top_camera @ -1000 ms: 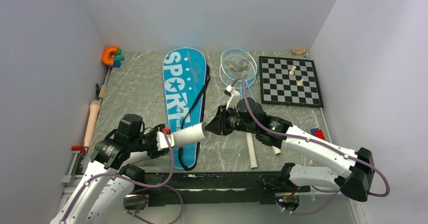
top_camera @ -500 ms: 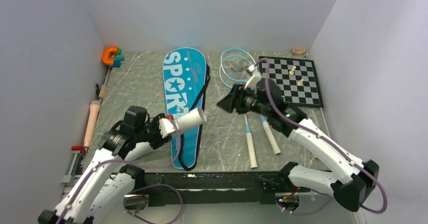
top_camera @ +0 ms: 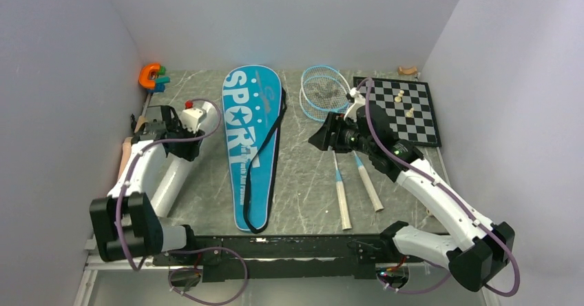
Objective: Pack up the badminton gear
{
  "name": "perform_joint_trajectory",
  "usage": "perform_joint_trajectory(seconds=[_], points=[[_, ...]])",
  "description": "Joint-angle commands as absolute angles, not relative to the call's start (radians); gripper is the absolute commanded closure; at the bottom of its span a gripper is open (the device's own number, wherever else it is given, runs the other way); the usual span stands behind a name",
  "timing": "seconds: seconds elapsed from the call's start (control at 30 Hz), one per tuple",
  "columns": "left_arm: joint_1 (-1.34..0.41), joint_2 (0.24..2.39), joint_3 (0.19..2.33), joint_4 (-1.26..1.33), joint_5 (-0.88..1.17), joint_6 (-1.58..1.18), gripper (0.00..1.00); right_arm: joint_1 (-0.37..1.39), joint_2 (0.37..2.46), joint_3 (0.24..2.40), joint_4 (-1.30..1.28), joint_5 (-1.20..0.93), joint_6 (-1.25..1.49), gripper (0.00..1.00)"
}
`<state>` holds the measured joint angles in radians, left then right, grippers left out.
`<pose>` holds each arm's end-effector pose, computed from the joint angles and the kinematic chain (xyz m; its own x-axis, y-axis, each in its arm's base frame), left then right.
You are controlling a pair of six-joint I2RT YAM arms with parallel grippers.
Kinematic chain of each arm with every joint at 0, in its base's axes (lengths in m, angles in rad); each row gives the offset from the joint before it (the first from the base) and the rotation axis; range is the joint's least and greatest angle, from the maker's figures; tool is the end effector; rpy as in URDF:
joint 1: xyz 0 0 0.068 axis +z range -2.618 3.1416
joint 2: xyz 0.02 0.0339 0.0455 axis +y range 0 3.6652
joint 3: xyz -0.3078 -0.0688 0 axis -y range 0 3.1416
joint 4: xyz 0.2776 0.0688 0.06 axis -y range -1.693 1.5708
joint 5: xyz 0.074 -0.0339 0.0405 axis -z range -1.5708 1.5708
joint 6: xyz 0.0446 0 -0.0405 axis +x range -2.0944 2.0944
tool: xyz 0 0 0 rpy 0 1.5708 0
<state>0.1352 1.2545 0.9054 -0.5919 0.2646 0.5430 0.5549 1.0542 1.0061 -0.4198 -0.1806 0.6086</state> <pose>0.2736 0.0255 0.2729 -0.6740 0.4116 -0.6135 0.4331 0.8929 0.1234 0.2111 0.1403 0.3746 -0.6887 0.2348 -0.6859 -0.3179 0.7526 0.5767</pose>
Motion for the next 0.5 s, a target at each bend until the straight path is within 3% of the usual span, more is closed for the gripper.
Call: perform_joint_trajectory(seconds=[0.0, 0.33, 0.4, 0.47], points=[[0.159, 1.363, 0.947, -0.472, 0.19, 0.471, 0.56, 0.551, 1.07, 0.968, -0.406, -0.174, 0.609, 0.34], [0.174, 1.641, 1.026, -0.422, 0.07, 0.419, 0.52, 0.552, 1.116, 0.882, -0.34, -0.203, 0.64, 0.36], [0.173, 1.652, 1.032, -0.433, 0.078, 0.412, 0.47, 0.552, 1.13, 0.87, -0.327, -0.209, 0.643, 0.35], [0.173, 1.639, 1.023, -0.438, 0.089, 0.412, 0.32, 0.551, 1.145, 0.86, -0.318, -0.208, 0.646, 0.34]])
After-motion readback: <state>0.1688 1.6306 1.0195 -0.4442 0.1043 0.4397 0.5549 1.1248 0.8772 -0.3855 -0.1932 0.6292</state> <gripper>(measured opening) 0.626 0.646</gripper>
